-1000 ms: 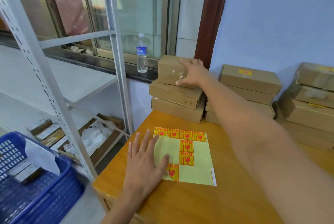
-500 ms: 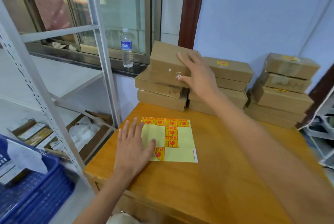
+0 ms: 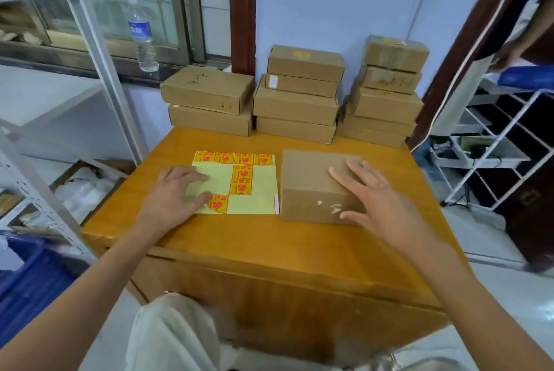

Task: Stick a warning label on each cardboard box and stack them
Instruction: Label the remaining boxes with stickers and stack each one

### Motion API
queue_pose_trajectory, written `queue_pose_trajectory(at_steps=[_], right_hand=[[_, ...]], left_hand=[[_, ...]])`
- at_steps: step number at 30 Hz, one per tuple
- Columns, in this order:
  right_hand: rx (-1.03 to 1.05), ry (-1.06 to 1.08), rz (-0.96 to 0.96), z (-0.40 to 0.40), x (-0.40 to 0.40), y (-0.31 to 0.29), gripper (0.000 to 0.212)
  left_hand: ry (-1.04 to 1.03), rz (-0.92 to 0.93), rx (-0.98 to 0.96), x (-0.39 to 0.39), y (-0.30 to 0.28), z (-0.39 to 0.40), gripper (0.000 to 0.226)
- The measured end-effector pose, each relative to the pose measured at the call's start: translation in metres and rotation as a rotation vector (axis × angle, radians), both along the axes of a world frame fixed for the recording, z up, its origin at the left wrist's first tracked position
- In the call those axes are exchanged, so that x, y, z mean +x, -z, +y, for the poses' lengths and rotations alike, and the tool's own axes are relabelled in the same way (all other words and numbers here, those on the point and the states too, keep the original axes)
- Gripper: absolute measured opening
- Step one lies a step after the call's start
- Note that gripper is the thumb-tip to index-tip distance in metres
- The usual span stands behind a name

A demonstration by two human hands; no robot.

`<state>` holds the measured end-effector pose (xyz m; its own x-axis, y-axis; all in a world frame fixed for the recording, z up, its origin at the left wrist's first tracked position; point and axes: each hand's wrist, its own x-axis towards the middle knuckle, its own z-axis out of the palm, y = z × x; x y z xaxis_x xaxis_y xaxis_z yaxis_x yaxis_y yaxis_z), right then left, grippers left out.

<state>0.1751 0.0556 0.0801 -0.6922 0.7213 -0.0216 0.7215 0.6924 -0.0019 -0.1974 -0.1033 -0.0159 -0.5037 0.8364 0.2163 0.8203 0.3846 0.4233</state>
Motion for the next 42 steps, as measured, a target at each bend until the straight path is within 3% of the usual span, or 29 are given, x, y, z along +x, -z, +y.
queue_pose_trajectory(at_steps=[3,6,8,12,15,19,23,28,32,37,40,42], right_hand=[[0.029,0.023,0.094,-0.018,-0.004,-0.001,0.098],[0.159,-0.078,0.372,-0.056,-0.048,0.004,0.057],[0.23,-0.196,0.44,-0.081,-0.094,0.014,0.037],[0.337,-0.262,0.437,-0.102,-0.166,0.035,0.04],[0.299,-0.281,0.342,-0.106,-0.192,0.05,0.045],[0.181,-0.274,0.255,-0.097,-0.204,0.068,0.037],[0.035,-0.215,0.403,-0.09,-0.203,0.067,0.022],[-0.232,0.027,0.834,-0.087,-0.193,0.037,0.016],[-0.058,-0.035,0.951,-0.094,-0.162,0.002,0.016],[0.445,-0.285,0.874,-0.095,-0.111,-0.007,0.014],[0.518,-0.309,0.822,-0.088,-0.086,-0.008,0.015],[0.44,-0.281,0.852,-0.084,-0.068,-0.012,0.02]], left_hand=[[0.01,-0.002,-0.014,0.003,-0.002,-0.001,0.045],[0.024,0.009,-0.017,0.002,-0.003,0.0,0.048],[0.021,0.003,0.004,0.002,-0.002,-0.002,0.049],[0.018,-0.012,0.041,0.001,-0.003,-0.003,0.059],[0.004,-0.023,0.048,0.0,-0.004,-0.004,0.068],[-0.009,0.015,0.048,-0.001,-0.002,-0.003,0.047],[-0.004,0.005,0.095,-0.006,0.002,-0.001,0.03],[-0.006,-0.11,0.157,-0.002,-0.005,-0.005,0.039],[-0.044,-0.111,0.436,0.033,-0.044,-0.023,0.022],[0.145,-0.759,0.458,0.125,-0.114,-0.016,0.038],[0.231,-0.902,0.429,0.15,-0.124,-0.005,0.028],[0.297,-0.962,0.356,0.155,-0.122,0.003,0.028]])
